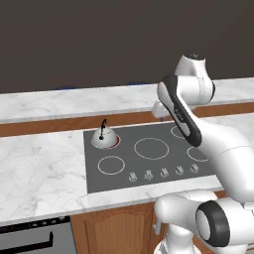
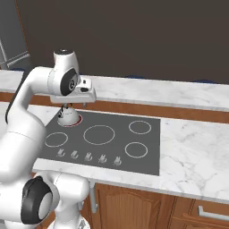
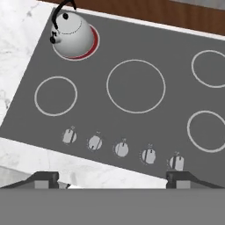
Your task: The kettle is done boiling. Turn off the stove, then wait for 300 timesteps before moving the kettle to the dining table.
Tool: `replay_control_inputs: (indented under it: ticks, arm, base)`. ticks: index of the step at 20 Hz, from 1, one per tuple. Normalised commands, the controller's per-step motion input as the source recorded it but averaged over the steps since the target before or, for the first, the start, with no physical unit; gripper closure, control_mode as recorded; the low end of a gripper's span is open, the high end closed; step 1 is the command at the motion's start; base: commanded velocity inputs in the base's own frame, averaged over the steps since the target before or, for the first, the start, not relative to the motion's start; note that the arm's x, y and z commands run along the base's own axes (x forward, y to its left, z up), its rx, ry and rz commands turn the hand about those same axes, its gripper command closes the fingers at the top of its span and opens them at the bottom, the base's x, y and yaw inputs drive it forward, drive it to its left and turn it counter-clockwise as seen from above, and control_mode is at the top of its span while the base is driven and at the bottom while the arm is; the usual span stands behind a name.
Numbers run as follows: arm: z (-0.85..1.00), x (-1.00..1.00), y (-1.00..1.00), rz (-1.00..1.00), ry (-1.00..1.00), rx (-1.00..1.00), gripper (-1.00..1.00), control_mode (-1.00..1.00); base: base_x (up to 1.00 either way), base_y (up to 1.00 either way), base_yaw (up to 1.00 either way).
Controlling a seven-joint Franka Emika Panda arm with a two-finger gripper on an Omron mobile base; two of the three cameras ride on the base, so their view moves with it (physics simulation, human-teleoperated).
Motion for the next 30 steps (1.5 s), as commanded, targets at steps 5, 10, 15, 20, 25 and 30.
replay_control_inputs:
  ticks: [5, 10, 15, 20, 25, 30]
  arm:
    - [0.00, 0.00, 0.11, 0.19, 0.00, -0.09, -1.00, -1.00]
    - [0.00, -0.04, 0.11, 0.15, 0.00, -0.14, -1.00, -1.00]
    - [0.00, -0.04, 0.00, 0.20, 0.00, -0.07, -1.00, -1.00]
    - [0.00, -0.01, 0.00, 0.26, 0.00, 0.00, -1.00, -1.00]
    - [-0.05, -0.05, 0.02, 0.26, 0.00, -0.07, -1.00, -1.00]
    - [-0.17, -0.01, 0.02, 0.27, 0.00, -0.13, -1.00, -1.00]
  base:
    - [0.00, 0.00, 0.00]
    - [0.00, 0.00, 0.00]
    - [0.00, 0.00, 0.00]
    - [0.00, 0.00, 0.00]
    - [0.00, 0.00, 0.00]
    - [0.00, 0.00, 0.00]
